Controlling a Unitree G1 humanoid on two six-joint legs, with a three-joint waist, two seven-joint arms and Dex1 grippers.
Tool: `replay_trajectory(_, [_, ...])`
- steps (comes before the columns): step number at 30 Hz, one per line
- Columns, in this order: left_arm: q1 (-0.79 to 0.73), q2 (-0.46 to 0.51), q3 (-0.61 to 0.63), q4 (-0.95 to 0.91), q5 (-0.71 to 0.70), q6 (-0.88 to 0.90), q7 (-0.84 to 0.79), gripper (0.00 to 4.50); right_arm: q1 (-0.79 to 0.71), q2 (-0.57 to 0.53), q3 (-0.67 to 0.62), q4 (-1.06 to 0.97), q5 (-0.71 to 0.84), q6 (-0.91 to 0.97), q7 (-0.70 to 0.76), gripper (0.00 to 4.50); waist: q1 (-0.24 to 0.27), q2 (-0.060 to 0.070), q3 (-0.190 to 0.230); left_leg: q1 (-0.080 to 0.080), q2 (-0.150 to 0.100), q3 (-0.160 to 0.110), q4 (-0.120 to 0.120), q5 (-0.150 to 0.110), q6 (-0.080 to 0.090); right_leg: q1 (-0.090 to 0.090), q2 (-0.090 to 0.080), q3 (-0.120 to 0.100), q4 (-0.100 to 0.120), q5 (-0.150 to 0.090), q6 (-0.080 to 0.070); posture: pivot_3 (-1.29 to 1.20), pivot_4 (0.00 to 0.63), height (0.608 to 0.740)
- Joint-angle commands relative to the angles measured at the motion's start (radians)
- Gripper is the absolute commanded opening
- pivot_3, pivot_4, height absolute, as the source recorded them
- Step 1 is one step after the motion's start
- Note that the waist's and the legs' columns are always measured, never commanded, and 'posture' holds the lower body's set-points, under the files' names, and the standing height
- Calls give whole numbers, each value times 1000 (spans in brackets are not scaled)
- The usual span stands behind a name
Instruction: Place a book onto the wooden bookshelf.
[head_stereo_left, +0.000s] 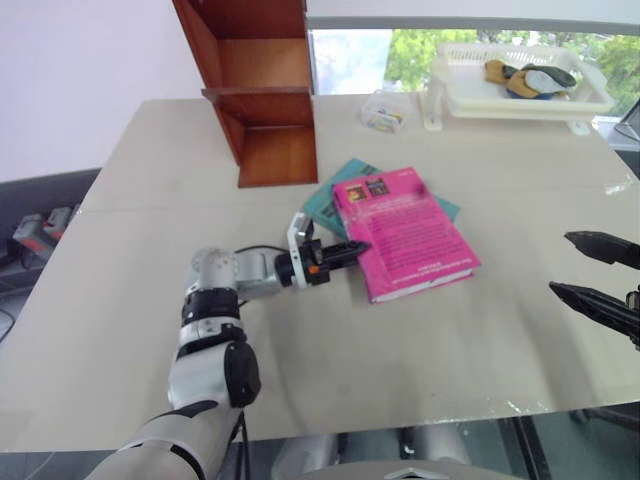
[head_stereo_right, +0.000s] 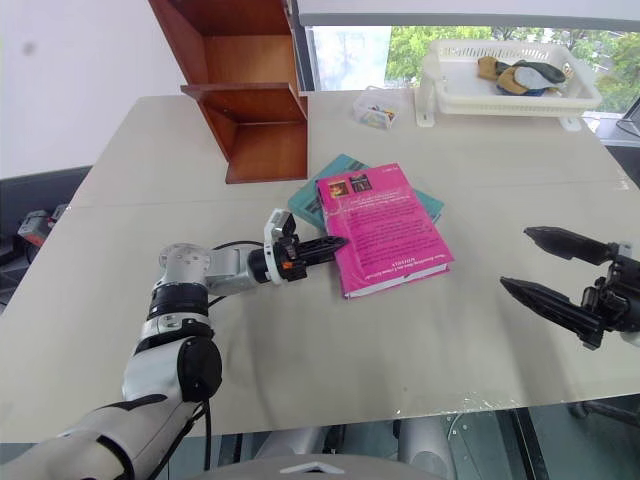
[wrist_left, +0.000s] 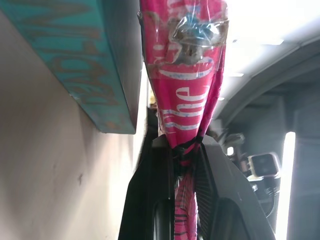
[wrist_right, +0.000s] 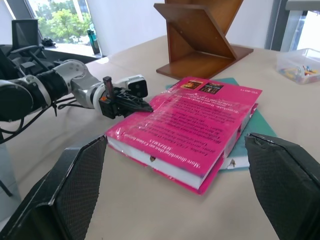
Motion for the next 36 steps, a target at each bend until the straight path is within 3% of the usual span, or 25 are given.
replay_trajectory(1, [-16, 36, -19, -170, -52, -18, -37, 82, -16, -15, -22, 8, 25, 0, 9, 4500, -3, 0, 0, -1, 0, 0, 0, 0, 0, -1, 0, 0, 0, 0, 0, 0, 150, 740])
replay_trajectory(5, [-56, 59, -69, -276, -34, -124, -61, 82, -48, -9, -30, 54, 56, 2, 20, 4500, -2, 0, 0, -1, -1, 0, 0, 0, 0, 0, -1, -1, -1, 0, 0, 0, 150, 740])
replay_trajectory(10, [-83, 151, -295, -420, 92, -371, -183, 82, -109, -1, -58, 143, 138, 10, 41, 4500, -6, 0, 0, -1, 0, 0, 0, 0, 0, -1, 0, 0, -1, 0, 0, 0, 150, 740])
replay_trajectory(14, [-150, 231, -474, -439, 275, -653, -284, 82, -158, -9, -106, 276, 215, 37, 84, 4500, -8, 0, 0, -2, -1, 0, 0, 0, 0, 0, 0, 0, -1, 0, 0, 0, 150, 740])
replay_trajectory(17, [-235, 267, -573, -363, 446, -915, -331, 82, -199, -16, -143, 384, 257, 56, 114, 4500, -7, 0, 1, -2, -1, 0, 0, 0, 0, -1, 0, 0, -2, 0, 0, 0, 150, 740])
replay_trajectory(25, [-519, 294, -650, -11, 757, -1470, -338, 82, -311, -26, -170, 556, 284, 72, 180, 4500, -16, 0, 3, -3, 0, 0, -1, 0, 1, -2, 0, 0, -3, 0, 0, 0, 150, 740])
replay_trajectory(31, [-631, 332, -698, 174, 936, -1735, -332, 82, -350, -16, -186, 590, 289, 70, 203, 4500, -16, 0, 4, -7, 0, 3, -2, 0, 1, -7, 0, 0, -1, 0, 0, 0, 150, 740])
replay_trajectory(36, [-671, 368, -734, 229, 1051, -1805, -318, 82, -353, -15, -193, 608, 273, 67, 220, 4500, -16, -1, 4, -8, 0, 3, -2, 0, 2, -7, 0, -1, -1, 0, 0, 0, 150, 740])
